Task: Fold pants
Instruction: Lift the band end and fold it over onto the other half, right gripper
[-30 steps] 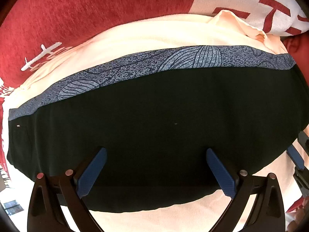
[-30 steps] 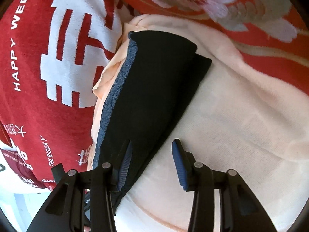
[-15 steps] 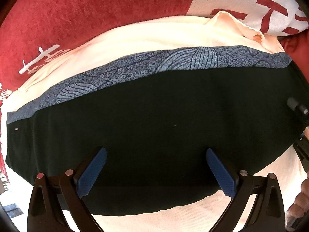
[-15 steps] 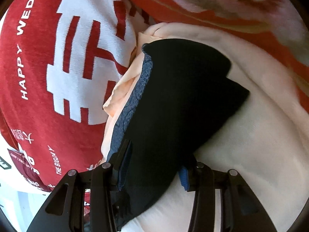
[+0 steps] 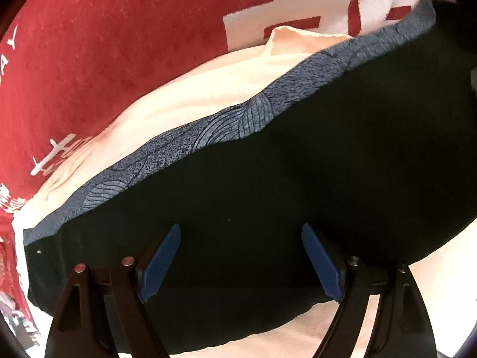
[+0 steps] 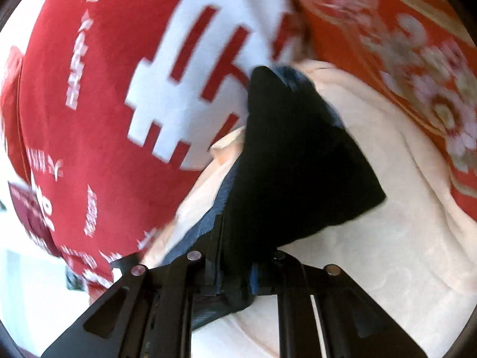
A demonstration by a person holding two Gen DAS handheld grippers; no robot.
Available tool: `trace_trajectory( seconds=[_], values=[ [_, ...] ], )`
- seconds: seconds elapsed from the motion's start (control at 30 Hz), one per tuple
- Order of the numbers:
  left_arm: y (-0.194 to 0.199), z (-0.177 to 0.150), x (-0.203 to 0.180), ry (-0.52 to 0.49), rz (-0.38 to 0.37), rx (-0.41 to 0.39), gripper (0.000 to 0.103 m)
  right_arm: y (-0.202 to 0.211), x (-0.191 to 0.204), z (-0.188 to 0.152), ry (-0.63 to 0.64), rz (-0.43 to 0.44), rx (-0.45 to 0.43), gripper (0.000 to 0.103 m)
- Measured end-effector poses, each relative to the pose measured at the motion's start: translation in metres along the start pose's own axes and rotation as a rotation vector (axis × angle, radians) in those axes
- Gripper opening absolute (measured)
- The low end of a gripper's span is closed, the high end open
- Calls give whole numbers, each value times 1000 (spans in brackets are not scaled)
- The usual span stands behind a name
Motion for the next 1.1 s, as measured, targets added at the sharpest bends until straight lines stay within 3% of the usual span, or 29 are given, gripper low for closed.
trace_trajectory(
  seconds=[0.13,0.33,0.53,0.67,0.9,1.0,1.1],
  values=[
    [-4,-3,27,190,-106,73,85,1,32,-3,168,-50,-5,15],
    [28,-11,86,236,-93,-3,85,2,82,-14,369,-115,-21,15],
    [45,-38,171,295,-45,-4,86,-10,142,-49,624,-179,-34,15],
    [53,-70,231,355,27,15,86,-25,180,-93,784,-220,-23,15],
    [45,-136,319,430,114,93,86,-98,209,-217,1055,-313,104,20],
    [49,-153,329,447,126,107,86,-126,201,-265,1204,-430,140,27],
    [47,-158,339,451,116,113,86,-131,198,-290,1353,-542,127,43]
  ],
)
Point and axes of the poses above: each gripper's, at about its wrist camera, not at the fingertips, and y roughly against the way its jaws point, x to its left, z to its top, the point moved 7 cm from there along -y, roughly the way its jaws point, and after that the axes turned 15 degrees about -x, right-handed, at the moved point
